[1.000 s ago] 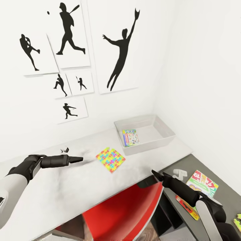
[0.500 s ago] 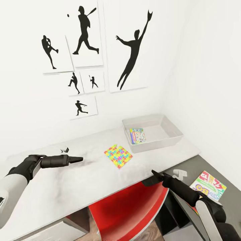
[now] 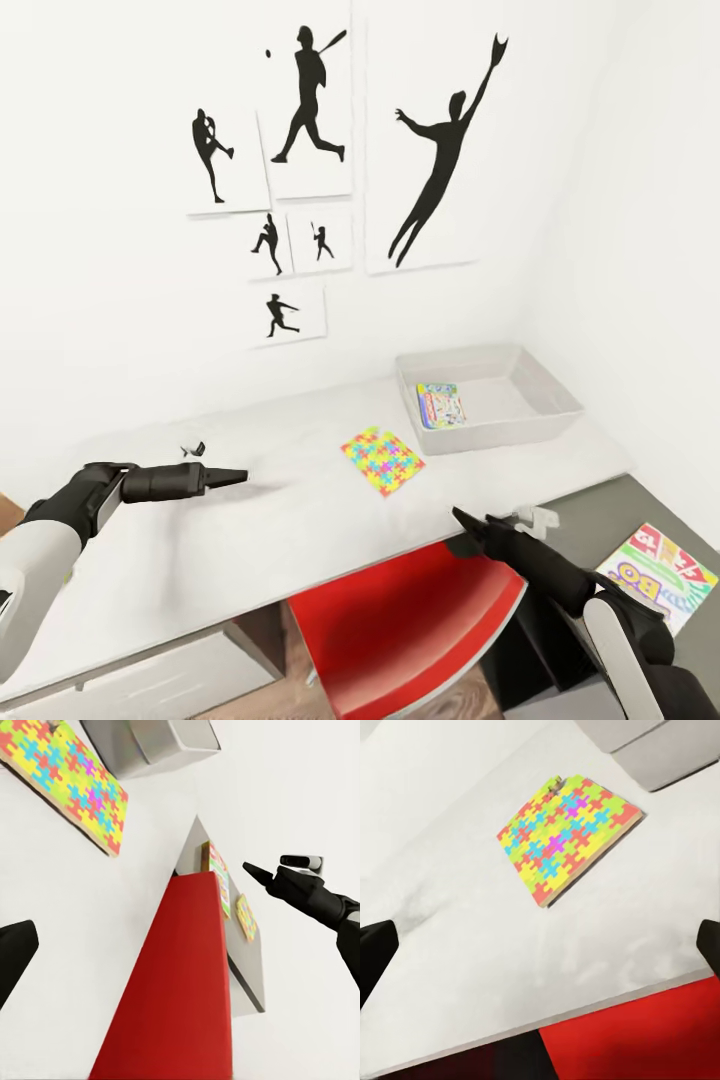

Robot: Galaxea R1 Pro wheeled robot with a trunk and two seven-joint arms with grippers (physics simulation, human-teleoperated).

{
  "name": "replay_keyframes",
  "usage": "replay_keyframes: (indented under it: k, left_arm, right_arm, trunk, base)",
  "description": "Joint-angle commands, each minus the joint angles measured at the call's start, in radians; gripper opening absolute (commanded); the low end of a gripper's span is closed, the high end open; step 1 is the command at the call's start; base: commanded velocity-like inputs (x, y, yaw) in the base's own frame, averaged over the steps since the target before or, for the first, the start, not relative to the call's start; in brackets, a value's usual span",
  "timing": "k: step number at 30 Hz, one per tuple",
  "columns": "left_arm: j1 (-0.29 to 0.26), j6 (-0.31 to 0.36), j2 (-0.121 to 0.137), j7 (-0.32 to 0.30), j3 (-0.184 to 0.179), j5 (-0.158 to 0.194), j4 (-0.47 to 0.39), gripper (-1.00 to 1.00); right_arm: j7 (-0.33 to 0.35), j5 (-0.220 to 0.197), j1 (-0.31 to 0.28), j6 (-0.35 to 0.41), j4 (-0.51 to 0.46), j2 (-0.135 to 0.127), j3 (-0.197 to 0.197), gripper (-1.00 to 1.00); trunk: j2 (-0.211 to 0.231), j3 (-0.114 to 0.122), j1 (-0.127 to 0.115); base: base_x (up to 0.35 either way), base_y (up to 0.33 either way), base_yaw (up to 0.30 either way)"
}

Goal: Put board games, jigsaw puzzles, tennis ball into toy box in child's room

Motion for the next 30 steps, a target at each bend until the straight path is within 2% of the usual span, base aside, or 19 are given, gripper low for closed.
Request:
replay_keyframes:
  k: [1,15,30]
  left_arm:
    - [-0.001,0.011,0.000,-0.004,0.001,-0.001,0.000,1.00]
    - [-0.001,0.013,-0.001,-0.004,0.000,-0.001,0.000,1.00]
    - [-0.001,0.013,-0.001,-0.004,0.000,-0.001,0.000,1.00]
  right_arm:
    - [0.002,-0.005,-0.001,0.007,-0.001,0.000,-0.002,1.00]
    - [0.002,-0.005,0.000,0.007,0.000,-0.001,-0.003,1.00]
    - [0.002,-0.003,0.000,0.007,0.000,-0.001,-0.002,1.00]
  trunk:
    - [-0.002,-0.002,0.000]
    - [-0.002,-0.002,0.000]
    - [-0.002,-0.002,0.000]
  base:
    - [-0.012,0.008,0.275]
    - [-0.002,0.016,0.220]
    - [0.000,0.089,0.028]
